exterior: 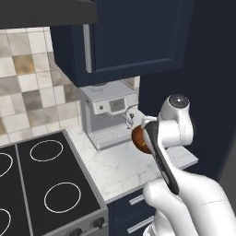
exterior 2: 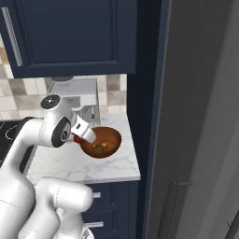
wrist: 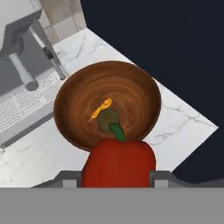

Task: Take the kiwi, bell pepper, and shrimp from the freezer and place them in the bowl on the counter.

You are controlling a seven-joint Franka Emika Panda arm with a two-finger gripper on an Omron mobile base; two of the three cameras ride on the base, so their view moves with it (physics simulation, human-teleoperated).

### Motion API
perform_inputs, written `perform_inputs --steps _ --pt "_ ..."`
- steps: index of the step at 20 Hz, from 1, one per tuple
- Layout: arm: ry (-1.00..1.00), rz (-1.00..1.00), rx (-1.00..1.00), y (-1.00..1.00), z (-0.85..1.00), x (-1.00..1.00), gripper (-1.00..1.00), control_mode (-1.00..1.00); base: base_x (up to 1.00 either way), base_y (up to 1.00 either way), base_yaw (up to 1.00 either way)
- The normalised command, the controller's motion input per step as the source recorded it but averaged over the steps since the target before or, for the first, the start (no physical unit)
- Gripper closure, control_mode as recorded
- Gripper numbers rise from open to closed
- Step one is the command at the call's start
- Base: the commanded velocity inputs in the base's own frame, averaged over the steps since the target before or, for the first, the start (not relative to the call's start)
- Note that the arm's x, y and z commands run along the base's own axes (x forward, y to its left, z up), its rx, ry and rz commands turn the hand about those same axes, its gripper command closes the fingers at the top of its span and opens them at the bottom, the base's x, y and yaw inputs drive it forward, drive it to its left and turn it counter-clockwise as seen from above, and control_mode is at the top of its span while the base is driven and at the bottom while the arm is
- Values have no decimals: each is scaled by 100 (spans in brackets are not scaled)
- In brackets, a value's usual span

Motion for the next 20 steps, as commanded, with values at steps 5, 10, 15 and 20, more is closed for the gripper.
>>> perform_inputs --steps 5,10,15,20 --pt "8 -5 1 -33 -51 91 100 -100 0 0 0" --pt "6 0 0 -19 -11 62 100 -100 0 0 0" --pt "13 0 -1 -5 -32 50 100 -100 0 0 0" --pt "3 0 0 -23 -32 35 -100 -100 0 0 0"
